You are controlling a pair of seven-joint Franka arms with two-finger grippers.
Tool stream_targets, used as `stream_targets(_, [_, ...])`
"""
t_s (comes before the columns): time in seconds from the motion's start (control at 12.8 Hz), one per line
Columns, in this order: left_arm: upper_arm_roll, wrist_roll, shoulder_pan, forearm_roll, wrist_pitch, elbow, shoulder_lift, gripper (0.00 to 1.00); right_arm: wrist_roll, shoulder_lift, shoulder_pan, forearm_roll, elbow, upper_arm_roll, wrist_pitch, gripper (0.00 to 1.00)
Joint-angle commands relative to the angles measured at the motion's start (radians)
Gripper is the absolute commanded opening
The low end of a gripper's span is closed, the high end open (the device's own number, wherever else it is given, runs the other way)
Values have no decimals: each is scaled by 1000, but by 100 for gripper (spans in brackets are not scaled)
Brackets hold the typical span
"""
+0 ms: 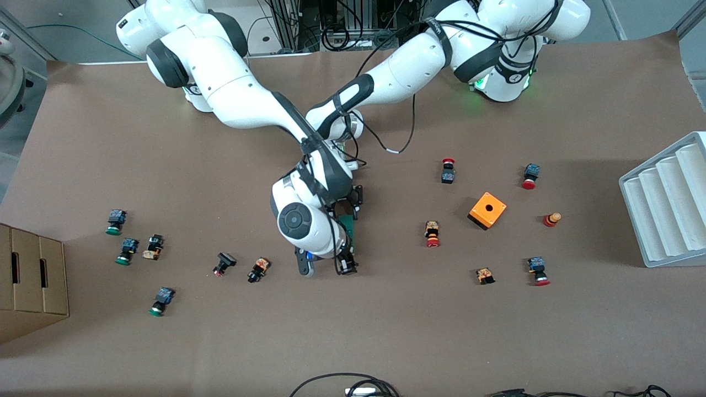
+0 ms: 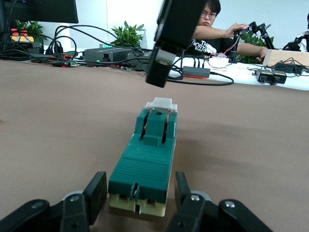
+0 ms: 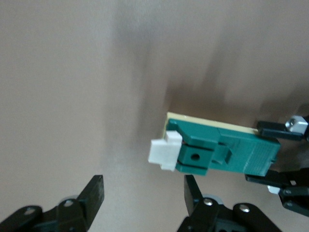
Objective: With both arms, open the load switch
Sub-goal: 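Close the right gripper around the white lever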
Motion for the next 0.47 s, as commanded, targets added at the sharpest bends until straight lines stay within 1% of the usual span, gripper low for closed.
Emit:
stream_targets(0.0, [-1,17,-5,-13,-18,4,-3,58,8,31,-22,45,48,11,1,74])
stream_targets(0.08, [-2,17,-5,-13,-18,4,-3,57,8,34,-23,58,48,11,1,73])
stream_targets(0.16, [-2,17,-5,-13,-18,4,-3,54,8,40,-25,59,48,11,1,71])
stream_targets(0.23, [-1,17,-5,-13,-18,4,-3,53,8,43,-25,61,48,11,0,64])
stream_targets(0.31, [-2,17,-5,-13,-18,4,-3,53,8,47,-23,61,48,13,-8,63])
stream_targets(0.39, [-2,17,-5,-12,-18,4,-3,50,8,51,-25,78,48,13,-24,62])
